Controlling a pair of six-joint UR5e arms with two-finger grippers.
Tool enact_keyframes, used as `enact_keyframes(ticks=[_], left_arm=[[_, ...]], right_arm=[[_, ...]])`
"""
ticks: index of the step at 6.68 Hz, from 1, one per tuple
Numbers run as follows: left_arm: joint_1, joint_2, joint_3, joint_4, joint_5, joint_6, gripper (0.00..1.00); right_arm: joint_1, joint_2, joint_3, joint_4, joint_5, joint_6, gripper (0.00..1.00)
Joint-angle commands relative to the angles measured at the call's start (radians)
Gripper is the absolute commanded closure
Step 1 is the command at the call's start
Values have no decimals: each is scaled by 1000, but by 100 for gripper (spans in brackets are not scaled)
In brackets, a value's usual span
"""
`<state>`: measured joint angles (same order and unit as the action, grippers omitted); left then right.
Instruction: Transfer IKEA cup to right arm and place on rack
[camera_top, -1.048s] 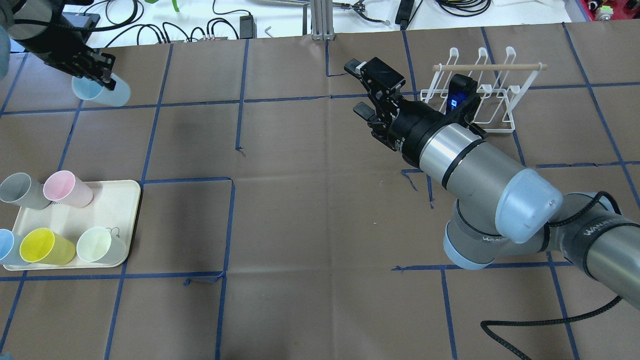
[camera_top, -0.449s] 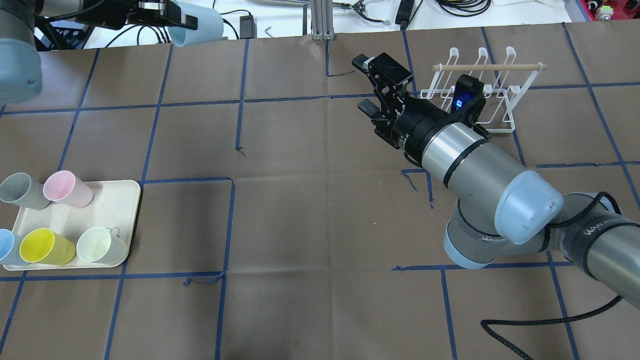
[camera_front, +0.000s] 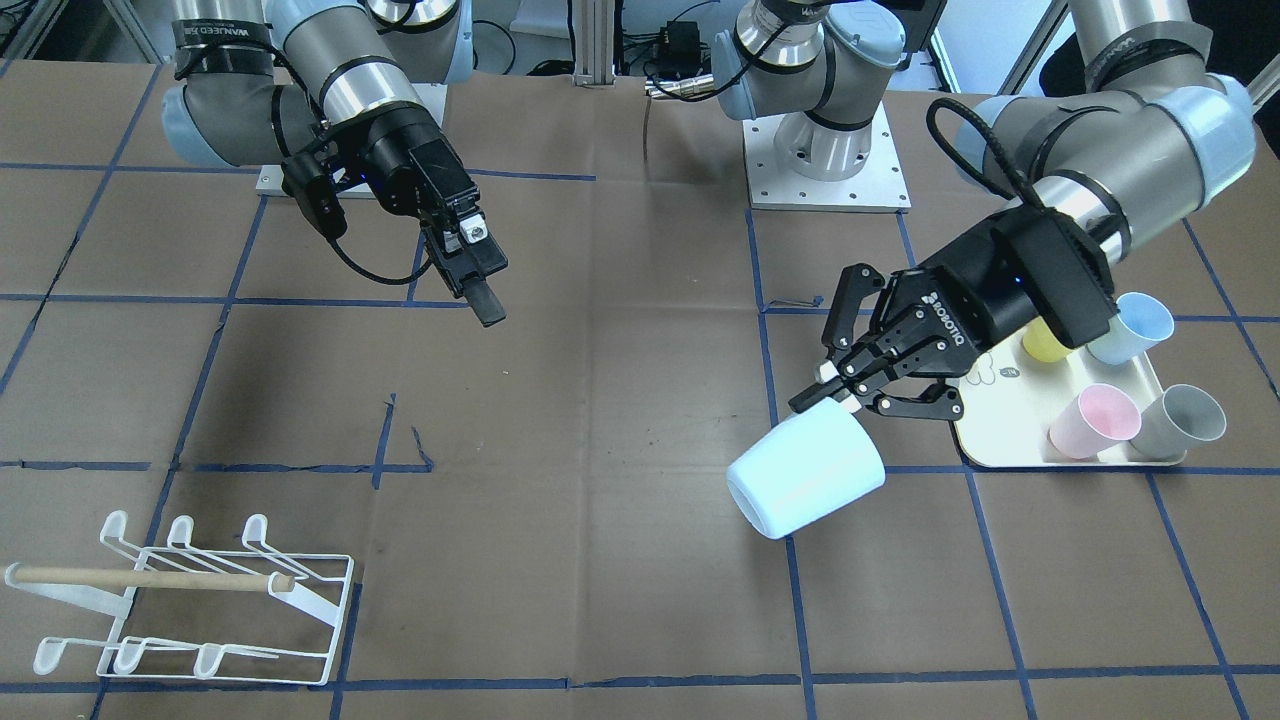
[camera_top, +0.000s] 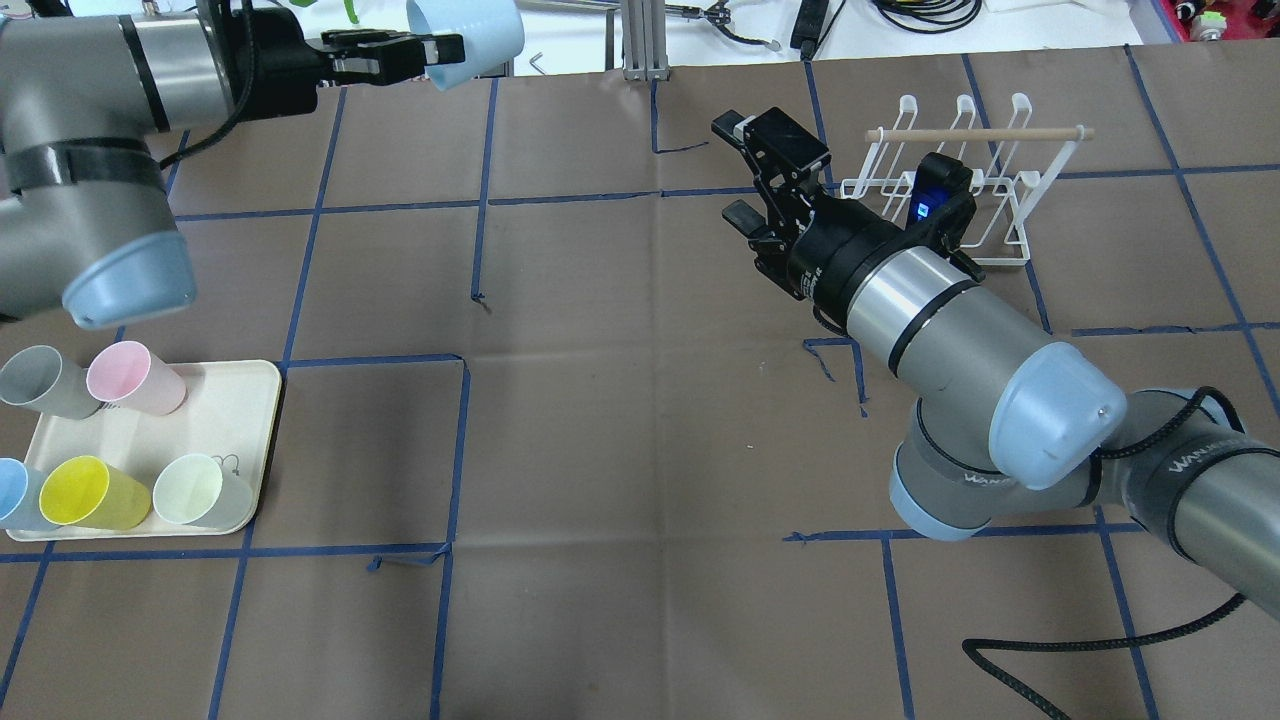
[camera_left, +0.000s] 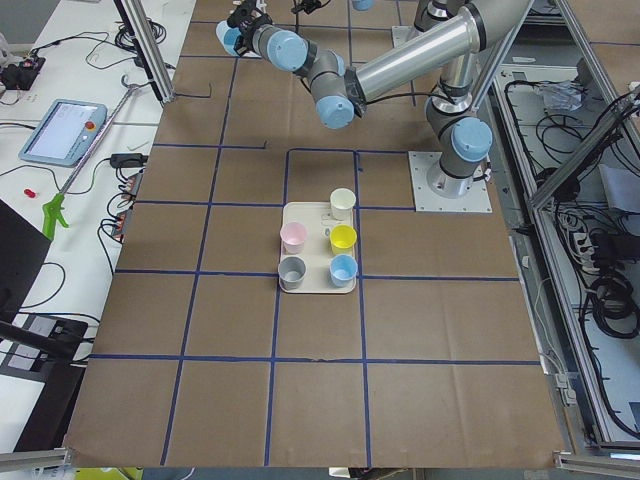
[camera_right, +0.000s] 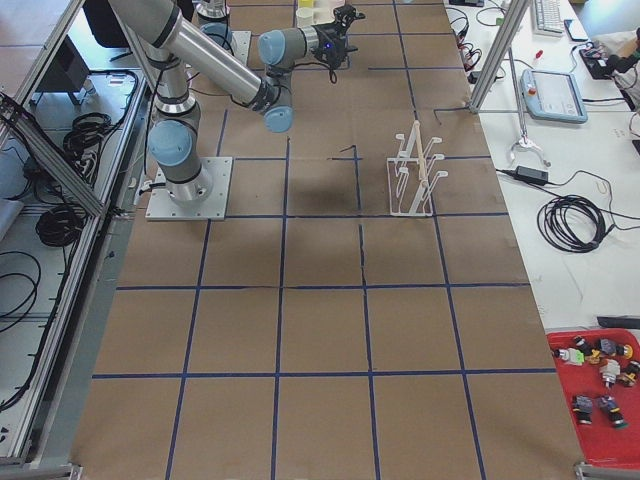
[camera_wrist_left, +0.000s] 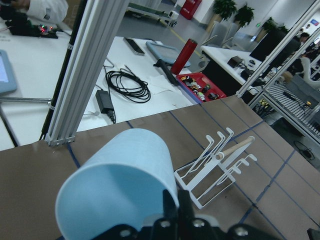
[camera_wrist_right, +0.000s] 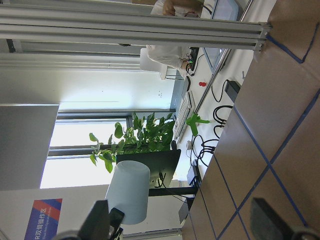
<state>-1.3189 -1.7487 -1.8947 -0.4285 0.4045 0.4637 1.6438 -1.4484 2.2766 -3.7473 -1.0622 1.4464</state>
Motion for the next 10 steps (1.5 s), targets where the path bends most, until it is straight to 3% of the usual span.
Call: enact_keyframes(ticks=[1, 2, 3, 6, 10], left_arm=[[-29, -6, -204, 404, -72, -48, 97], [-71, -8, -245, 560, -60, -180, 96], [-106, -8, -271, 623, -53, -213, 95], [-141, -2, -287, 629, -6, -217, 93], [-143, -3, -287, 629, -3, -217, 93]], right_arm=[[-1, -1, 0, 4, -7, -9, 0], [1, -7, -5, 6, -9, -7, 0], [2, -4, -6, 6, -16, 2, 0], [19, -10, 3, 10, -136, 20, 0], [158, -7, -3, 32, -333, 84, 1]])
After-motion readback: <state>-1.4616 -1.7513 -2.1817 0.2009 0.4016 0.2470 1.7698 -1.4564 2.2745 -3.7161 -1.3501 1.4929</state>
